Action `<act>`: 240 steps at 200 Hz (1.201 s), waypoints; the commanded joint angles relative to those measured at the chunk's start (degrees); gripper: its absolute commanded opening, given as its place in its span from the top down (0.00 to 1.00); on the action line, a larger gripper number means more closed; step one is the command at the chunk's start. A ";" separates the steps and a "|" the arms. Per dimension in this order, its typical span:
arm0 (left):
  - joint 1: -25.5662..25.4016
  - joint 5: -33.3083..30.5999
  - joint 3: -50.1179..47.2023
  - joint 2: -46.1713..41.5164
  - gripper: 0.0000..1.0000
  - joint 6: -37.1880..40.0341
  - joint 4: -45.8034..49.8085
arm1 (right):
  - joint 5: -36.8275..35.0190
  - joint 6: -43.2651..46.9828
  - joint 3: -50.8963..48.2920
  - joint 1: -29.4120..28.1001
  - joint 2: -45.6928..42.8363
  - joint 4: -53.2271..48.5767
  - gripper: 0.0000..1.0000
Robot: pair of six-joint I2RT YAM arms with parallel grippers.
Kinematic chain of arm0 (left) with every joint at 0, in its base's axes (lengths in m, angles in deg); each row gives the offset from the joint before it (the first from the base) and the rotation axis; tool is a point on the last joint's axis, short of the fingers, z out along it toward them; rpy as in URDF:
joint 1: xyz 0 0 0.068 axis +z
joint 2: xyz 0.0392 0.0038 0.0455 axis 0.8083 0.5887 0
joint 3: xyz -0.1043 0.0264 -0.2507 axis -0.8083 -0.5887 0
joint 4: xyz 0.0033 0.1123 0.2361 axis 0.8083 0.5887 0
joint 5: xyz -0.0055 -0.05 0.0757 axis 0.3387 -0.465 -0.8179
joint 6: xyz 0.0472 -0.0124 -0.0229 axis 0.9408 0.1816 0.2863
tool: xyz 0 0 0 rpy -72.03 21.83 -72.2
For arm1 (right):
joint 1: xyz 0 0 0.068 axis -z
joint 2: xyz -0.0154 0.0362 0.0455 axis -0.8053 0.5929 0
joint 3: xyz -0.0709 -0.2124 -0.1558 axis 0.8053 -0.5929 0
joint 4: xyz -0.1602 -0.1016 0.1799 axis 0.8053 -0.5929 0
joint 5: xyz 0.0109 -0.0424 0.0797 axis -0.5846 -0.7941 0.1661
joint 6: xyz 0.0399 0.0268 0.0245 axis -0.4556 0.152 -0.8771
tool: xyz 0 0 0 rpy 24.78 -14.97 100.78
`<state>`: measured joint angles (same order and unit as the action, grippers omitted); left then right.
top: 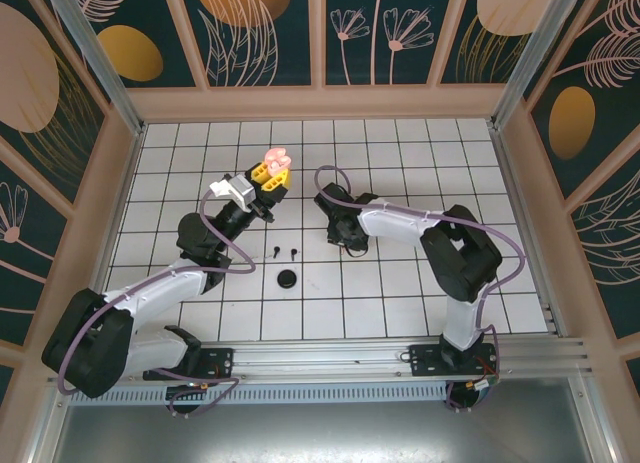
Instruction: Insert the wireless bluetooth earbuds into the charging case
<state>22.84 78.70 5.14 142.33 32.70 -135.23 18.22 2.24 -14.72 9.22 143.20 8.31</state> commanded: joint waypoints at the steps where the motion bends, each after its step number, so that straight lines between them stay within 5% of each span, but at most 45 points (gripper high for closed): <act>1: -0.22 -0.78 -0.29 -1.11 1.00 0.00 -3.06 | -0.75 -0.89 1.70 -0.55 1.36 -2.23 0.63; 240: -0.27 -0.79 -0.20 -1.26 1.00 -0.73 -3.23 | -0.80 -0.64 -2.06 -1.92 3.73 -0.98 0.75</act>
<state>22.84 78.70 5.08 142.28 32.64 -135.25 17.56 2.24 -14.96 7.73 145.47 8.35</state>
